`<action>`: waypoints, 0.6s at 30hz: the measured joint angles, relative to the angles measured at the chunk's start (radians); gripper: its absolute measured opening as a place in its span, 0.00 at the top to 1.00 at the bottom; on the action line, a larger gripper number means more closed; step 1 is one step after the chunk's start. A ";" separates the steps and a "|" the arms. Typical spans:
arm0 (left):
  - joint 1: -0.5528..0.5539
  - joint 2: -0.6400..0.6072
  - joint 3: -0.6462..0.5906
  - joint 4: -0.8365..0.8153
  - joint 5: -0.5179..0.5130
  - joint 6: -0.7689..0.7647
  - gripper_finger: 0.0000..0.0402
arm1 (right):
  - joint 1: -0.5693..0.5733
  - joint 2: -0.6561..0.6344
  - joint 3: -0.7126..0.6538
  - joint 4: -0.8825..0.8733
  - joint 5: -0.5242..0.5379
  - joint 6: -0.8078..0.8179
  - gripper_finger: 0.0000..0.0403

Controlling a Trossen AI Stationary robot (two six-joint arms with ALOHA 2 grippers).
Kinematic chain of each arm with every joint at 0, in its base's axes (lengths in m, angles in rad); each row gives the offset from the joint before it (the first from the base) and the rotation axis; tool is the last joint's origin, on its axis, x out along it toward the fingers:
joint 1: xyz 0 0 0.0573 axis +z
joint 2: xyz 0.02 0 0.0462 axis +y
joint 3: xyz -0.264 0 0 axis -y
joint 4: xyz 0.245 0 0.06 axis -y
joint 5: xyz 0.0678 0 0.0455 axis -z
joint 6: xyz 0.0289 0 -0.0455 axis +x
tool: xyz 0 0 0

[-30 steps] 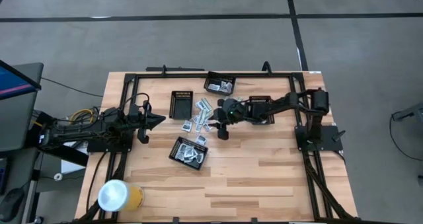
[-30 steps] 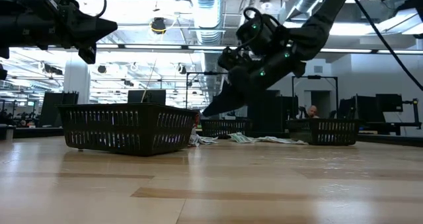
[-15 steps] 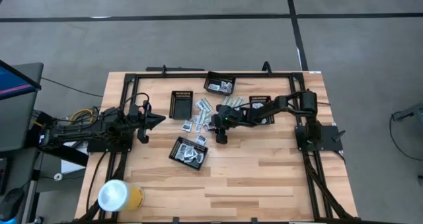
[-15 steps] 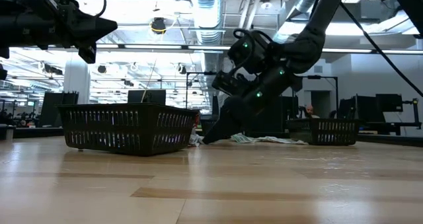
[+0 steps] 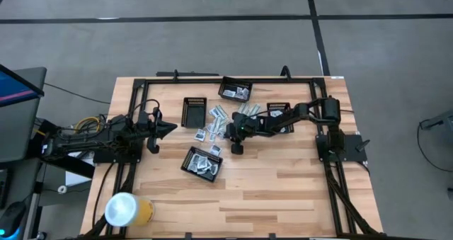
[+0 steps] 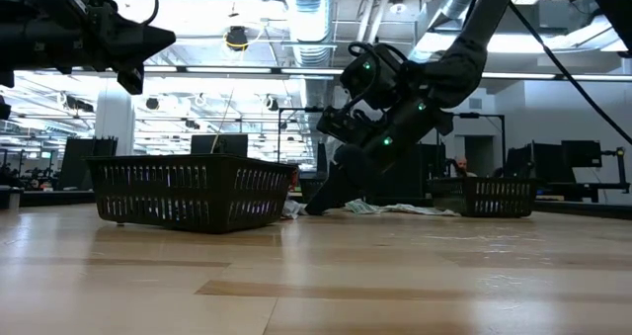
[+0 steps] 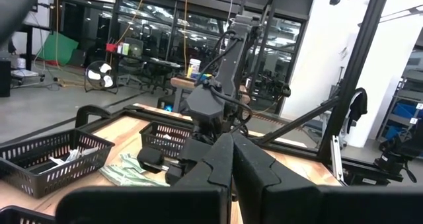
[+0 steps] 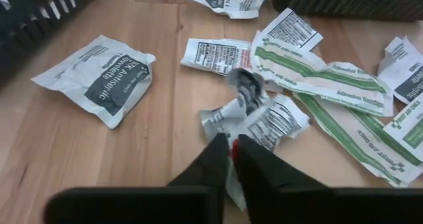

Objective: Pick & Place First Aid Supplies
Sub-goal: Put the orange ointment pack into the top black bin

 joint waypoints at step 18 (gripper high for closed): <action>0.000 0.000 0.000 0.003 0.000 0.000 0.98 | 0.010 -0.133 0.014 -0.083 0.057 -0.019 1.00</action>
